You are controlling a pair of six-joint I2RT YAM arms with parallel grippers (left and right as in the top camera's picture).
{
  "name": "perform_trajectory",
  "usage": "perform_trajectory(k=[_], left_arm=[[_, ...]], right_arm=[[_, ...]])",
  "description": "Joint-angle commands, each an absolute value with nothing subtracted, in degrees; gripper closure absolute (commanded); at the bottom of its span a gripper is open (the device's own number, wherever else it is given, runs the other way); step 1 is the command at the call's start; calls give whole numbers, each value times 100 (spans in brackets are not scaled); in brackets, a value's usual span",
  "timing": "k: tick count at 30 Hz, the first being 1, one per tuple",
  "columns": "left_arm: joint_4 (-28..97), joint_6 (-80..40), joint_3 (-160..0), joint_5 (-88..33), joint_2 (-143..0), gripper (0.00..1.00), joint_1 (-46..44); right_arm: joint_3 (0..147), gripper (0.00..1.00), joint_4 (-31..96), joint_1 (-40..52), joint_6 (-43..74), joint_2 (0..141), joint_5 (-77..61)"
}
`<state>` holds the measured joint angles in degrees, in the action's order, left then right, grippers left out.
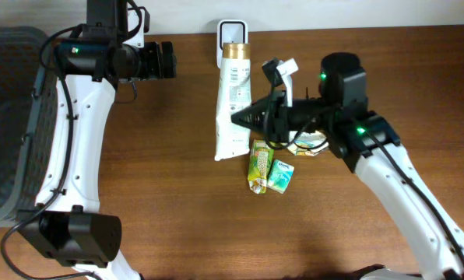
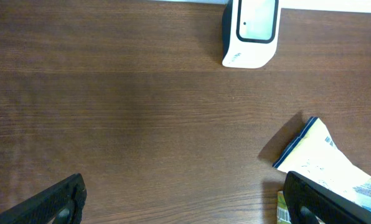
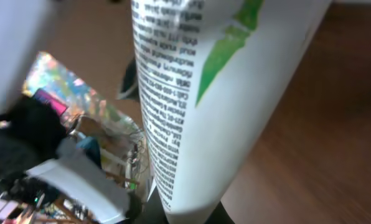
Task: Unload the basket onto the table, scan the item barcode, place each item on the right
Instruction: 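Lift the white tube and hold it in front of the scanner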
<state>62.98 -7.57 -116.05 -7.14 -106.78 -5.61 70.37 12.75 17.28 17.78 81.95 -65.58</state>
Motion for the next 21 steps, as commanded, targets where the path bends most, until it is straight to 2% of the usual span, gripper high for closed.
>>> perform_trajectory(k=[1,5,9,13,16,18,21], left_arm=[[6289,-768,-11614,-773,-10702,1,-545],[6289,-768,-11614,-773,-10702,1,-545],[6289,-768,-11614,-773,-10702,1,-545],[6289,-768,-11614,-773,-10702,1,-545],[6289,-768,-11614,-773,-10702,1,-545],[6289,-768,-11614,-773,-10702,1,-545],[6289,-770,-11614,-773,-10702,1,-548]], right_arm=[[7157,96,1275,1680,1697,7791,-6455],[7157,96,2471,1702,1667,8051,-4292],[7223,96,2908,1702,1356,8156,-3334],[8274,96,3721,1702,703,8442,-2128],[9675,96,4495,1811,60,9301,-1074],[10479,96,4558,2071,-440,10099,163],[10696,96,3979,2383,-1081,10735,1734]])
